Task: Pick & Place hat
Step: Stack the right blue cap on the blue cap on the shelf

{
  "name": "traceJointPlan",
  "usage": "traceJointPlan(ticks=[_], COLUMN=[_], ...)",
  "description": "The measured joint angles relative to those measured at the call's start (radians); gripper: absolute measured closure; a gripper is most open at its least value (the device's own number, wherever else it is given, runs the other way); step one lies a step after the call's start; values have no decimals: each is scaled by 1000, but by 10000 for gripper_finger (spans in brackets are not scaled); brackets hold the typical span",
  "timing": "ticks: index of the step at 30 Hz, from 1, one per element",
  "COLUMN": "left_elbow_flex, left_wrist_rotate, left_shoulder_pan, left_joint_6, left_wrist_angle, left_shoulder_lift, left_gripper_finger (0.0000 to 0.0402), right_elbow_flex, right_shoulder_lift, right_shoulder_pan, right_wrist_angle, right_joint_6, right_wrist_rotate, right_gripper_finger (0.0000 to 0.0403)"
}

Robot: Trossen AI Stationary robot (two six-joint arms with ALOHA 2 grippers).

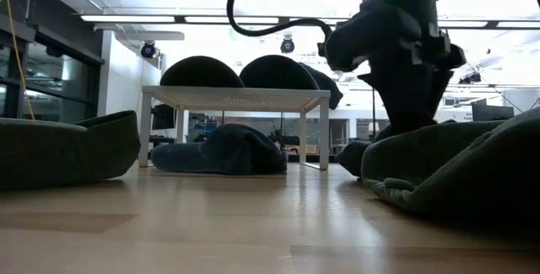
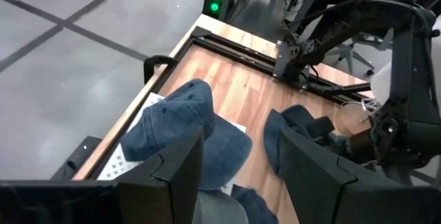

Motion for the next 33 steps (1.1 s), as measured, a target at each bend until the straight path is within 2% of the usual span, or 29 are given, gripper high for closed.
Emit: traceJointPlan(ticks=[4, 6, 12, 19, 27, 33], left_elbow_flex=[0, 0, 0, 0, 0, -24], left_wrist_rotate=[0, 2, 8, 39, 47, 65], left_shoulder_pan=[0, 0, 0, 0, 0, -59], left_joint_6=[-24, -39, -44, -39, -35, 7], left_wrist_angle=[-19, -18, -17, -27, -9, 54], left_shoulder_lift=[0, 0, 0, 0, 2, 18], left_gripper_finger=[220, 220, 220, 220, 220, 220], right_elbow_flex=[0, 0, 0, 1, 1, 1], right_shoulder_lift=[-2, -15, -112, -298, -514, -616], right_shoulder_pan=[-1, 0, 2, 26, 65, 62], right_wrist_angle=[-2, -6, -50, -73, -77, -17], right_joint_6=[-70, -97, -103, -97, -98, -201], right_wrist_rotate=[7, 1, 27, 102, 275, 398], right_gripper_finger=[369, 390, 395, 398, 399, 399])
